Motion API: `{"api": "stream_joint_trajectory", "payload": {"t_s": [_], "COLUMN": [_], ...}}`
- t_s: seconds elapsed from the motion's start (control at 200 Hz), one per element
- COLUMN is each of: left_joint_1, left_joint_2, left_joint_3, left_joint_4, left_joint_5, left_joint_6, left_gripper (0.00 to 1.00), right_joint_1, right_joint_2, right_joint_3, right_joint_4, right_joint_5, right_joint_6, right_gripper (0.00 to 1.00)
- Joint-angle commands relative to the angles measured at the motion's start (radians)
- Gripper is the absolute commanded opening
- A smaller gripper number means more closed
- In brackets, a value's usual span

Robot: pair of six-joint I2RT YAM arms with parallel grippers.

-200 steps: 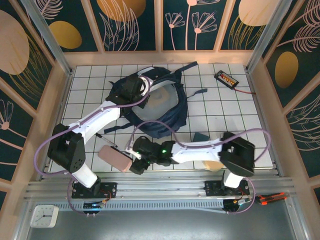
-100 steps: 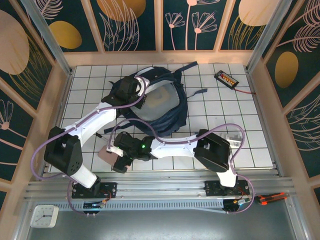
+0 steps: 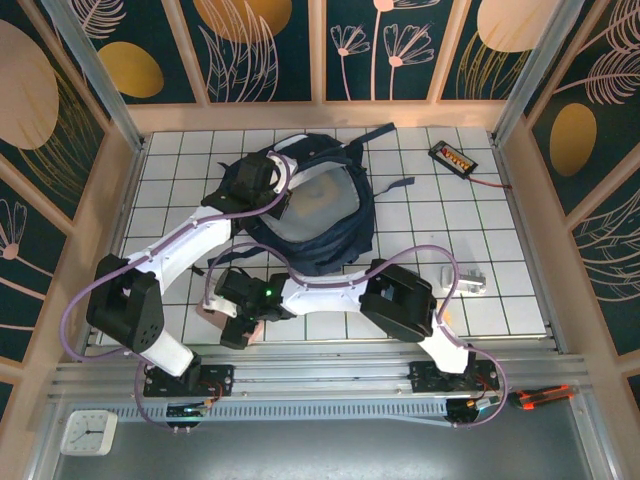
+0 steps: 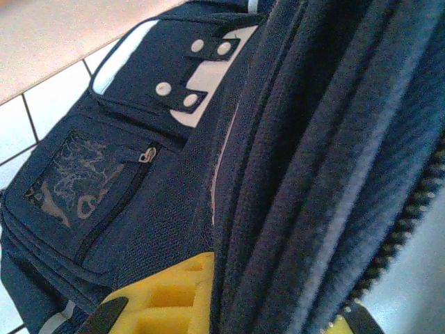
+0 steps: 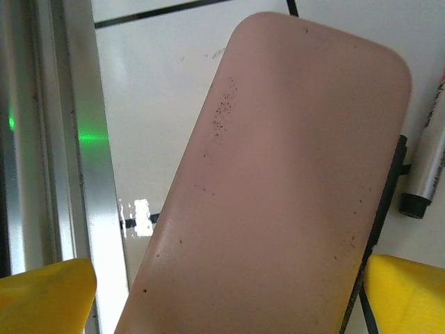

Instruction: Pack books, pencil case, and school supplies into a backpack

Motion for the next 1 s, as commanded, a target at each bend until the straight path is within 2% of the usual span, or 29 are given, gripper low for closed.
{"api": "stream_joint_trajectory", "payload": {"t_s": [0.0,0.175,0.591,0.821,0.996], "left_joint_1": [0.016,0.018,0.025,0.026,0.029], "left_joint_2": [-0.045,-0.054,-0.044,-0.044,-0.039], "left_joint_3": [-0.013,-0.027,-0.023,-0.026,-0.012], "left_joint_4": [0.016,0.019,0.021,0.021,0.013], "left_joint_5": [-0.011,-0.015,-0.014,-0.015,-0.018], "left_joint_6": [-0.032,-0.030,-0.031,-0.029,-0.029], "left_gripper": [0.00,0.00,0.00,0.00,0.00], "right_joint_1": [0.006,-0.001,-0.043,-0.055,-0.063], "right_joint_2": [0.033,0.058,0.035,-0.010,-0.119], "right_joint_3": [0.042,0.057,0.036,0.007,-0.055], "right_joint_4": [-0.045,-0.060,-0.062,-0.030,0.047], "right_joint_5": [-0.002,0.020,0.008,0.038,0.065], "right_joint_6": [-0.028,-0.019,0.007,-0.005,-0.014], "right_gripper": [0.99,0.95,0.57,0.54,0.54]}}
